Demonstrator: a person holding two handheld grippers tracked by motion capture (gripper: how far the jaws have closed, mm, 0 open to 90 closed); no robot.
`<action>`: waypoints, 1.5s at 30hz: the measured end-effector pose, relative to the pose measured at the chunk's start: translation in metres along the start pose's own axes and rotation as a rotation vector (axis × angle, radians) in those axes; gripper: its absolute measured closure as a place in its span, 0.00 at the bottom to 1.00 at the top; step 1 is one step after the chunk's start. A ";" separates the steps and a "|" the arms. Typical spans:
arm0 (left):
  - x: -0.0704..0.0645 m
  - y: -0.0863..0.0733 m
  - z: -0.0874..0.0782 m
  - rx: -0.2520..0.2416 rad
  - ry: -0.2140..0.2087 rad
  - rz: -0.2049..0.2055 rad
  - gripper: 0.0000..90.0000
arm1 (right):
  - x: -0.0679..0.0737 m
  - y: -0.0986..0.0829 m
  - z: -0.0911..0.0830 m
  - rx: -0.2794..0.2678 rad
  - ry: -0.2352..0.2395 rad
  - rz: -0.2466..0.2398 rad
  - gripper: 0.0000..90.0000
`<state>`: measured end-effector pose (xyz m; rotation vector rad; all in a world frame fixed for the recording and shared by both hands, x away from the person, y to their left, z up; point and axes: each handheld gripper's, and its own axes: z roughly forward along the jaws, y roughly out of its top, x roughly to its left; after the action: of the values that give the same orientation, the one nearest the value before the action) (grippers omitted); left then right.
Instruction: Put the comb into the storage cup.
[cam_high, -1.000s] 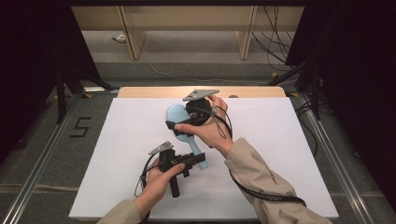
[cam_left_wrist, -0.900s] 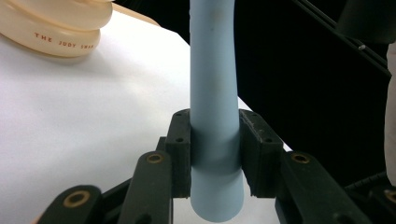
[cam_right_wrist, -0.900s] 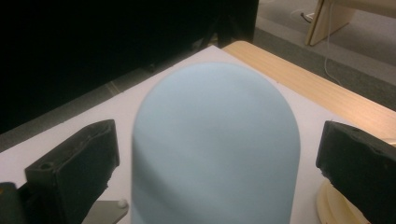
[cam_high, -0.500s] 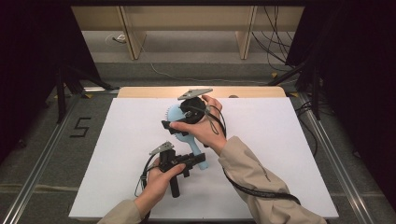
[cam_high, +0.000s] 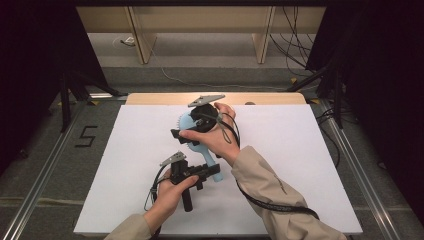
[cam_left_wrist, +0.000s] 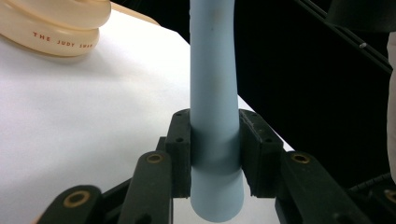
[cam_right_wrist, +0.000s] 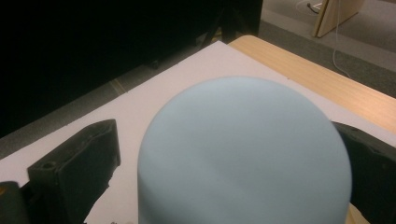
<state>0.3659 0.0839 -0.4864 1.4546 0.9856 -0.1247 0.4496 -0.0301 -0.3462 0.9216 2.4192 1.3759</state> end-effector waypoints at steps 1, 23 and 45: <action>0.000 0.000 0.000 0.001 0.001 0.001 0.74 | 0.000 0.000 0.000 -0.002 0.000 0.000 0.01; 0.001 0.000 0.000 -0.001 0.006 0.002 0.74 | 0.000 0.001 -0.006 0.000 -0.014 0.007 0.10; 0.001 0.001 -0.001 -0.009 0.010 0.003 0.74 | 0.008 -0.001 -0.004 0.023 -0.064 0.000 0.23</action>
<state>0.3666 0.0850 -0.4858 1.4493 0.9906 -0.1108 0.4412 -0.0288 -0.3435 0.9559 2.3931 1.3005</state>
